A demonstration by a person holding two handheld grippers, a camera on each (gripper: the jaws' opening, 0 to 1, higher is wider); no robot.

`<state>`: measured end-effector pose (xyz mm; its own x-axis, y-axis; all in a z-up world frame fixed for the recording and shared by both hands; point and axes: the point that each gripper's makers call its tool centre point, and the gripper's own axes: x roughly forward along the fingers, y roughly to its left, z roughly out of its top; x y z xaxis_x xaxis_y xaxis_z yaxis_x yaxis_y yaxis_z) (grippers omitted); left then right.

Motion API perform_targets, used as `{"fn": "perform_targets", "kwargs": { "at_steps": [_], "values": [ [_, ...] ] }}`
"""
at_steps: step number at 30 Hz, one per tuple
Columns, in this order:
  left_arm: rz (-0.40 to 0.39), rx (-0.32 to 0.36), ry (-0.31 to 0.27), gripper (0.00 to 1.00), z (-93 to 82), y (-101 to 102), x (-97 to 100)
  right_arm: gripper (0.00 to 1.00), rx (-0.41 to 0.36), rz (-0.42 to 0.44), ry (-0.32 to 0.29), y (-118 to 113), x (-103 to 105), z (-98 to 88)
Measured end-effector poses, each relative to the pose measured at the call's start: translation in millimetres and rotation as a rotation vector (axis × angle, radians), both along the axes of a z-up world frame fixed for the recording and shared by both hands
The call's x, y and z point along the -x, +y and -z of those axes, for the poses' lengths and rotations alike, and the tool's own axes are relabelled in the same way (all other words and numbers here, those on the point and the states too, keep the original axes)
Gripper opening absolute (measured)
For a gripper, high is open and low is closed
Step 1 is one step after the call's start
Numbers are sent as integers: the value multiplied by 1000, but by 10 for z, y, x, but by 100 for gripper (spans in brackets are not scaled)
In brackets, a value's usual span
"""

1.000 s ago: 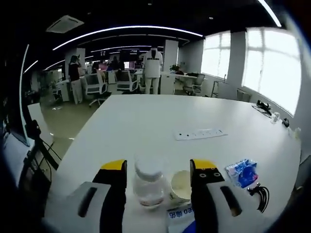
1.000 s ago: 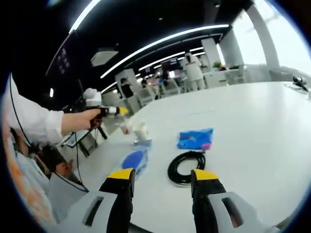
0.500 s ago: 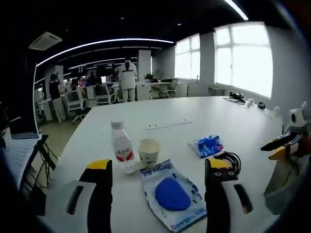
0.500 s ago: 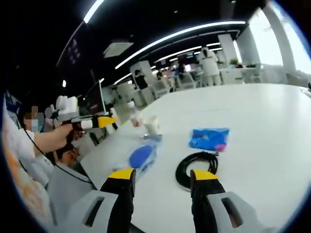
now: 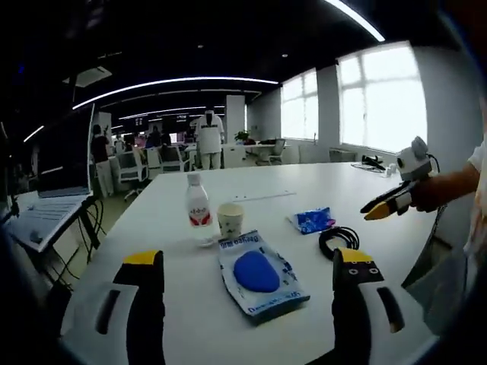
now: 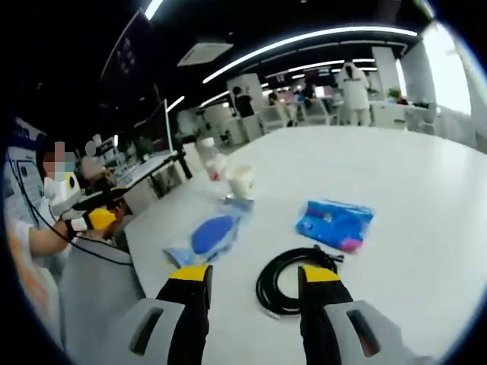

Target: Arrange the tabletop items into an orderly group along one side of the table until the central work area is clear of visible clutter.

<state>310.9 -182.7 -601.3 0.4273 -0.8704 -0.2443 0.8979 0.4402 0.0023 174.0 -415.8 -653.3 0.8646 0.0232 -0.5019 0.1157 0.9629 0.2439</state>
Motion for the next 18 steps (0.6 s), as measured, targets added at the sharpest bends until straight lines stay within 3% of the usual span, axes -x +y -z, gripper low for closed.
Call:
{"fn": "perform_targets", "kwargs": {
  "at_steps": [5, 7, 8, 10, 13, 18],
  "values": [
    [7, -20, -38, 92, 151, 19, 111, 46, 62, -95, 36, -269, -146, -20],
    [31, -119, -79, 86, 253, 3, 129, 46, 105, -137, 70, -407, -213, 8],
    [37, -110, -97, 84, 245, -14, 124, 46, 128, -154, 81, -467, -249, 13],
    [35, -98, -85, 85, 252, -7, 122, 46, 175, -206, 103, -604, -373, 19],
    [24, -135, -56, 86, 354, 11, 94, 46, 229, -262, 133, -775, -548, 72],
    [38, -189, -48, 85, 479, 25, 103, 39, 314, -308, 179, -1085, -841, 304]
  ]
}}
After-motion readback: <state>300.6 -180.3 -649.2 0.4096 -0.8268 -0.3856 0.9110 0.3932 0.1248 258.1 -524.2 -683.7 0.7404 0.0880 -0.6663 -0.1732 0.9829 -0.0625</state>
